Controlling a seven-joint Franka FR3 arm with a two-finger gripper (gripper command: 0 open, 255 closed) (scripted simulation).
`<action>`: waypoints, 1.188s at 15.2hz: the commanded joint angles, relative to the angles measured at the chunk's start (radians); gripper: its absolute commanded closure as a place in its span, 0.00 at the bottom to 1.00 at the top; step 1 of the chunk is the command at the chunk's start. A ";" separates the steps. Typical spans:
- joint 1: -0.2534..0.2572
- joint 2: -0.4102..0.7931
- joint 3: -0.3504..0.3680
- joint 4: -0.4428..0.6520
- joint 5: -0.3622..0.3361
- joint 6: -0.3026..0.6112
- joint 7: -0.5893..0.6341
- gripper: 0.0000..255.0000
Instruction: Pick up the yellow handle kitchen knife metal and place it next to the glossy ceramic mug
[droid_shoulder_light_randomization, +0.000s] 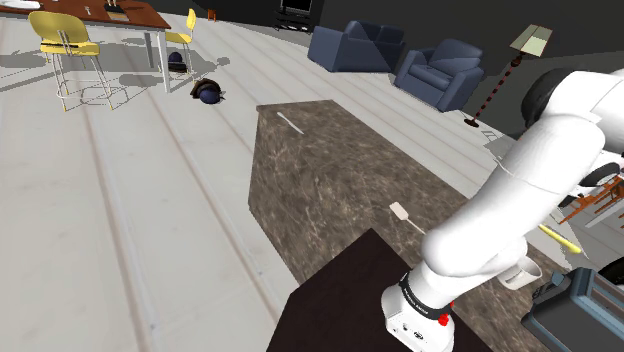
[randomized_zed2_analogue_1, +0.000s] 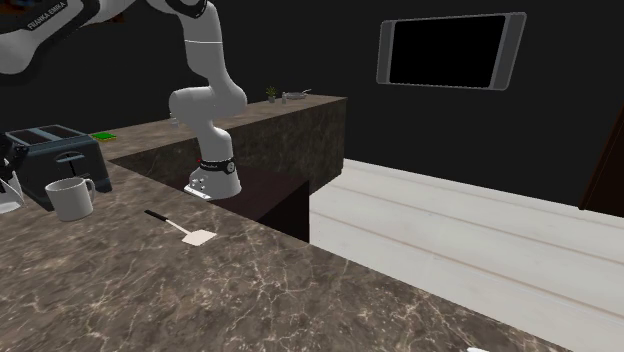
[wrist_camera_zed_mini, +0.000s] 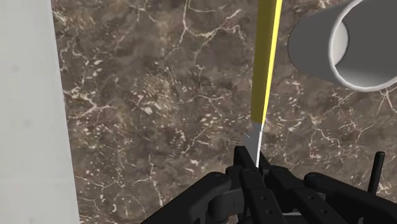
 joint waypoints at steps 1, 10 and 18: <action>-0.039 0.038 0.035 -0.009 0.050 0.019 -0.035 1.00; -0.187 0.167 0.187 -0.043 0.220 0.102 -0.153 1.00; -0.294 0.263 0.310 -0.055 0.349 0.169 -0.240 1.00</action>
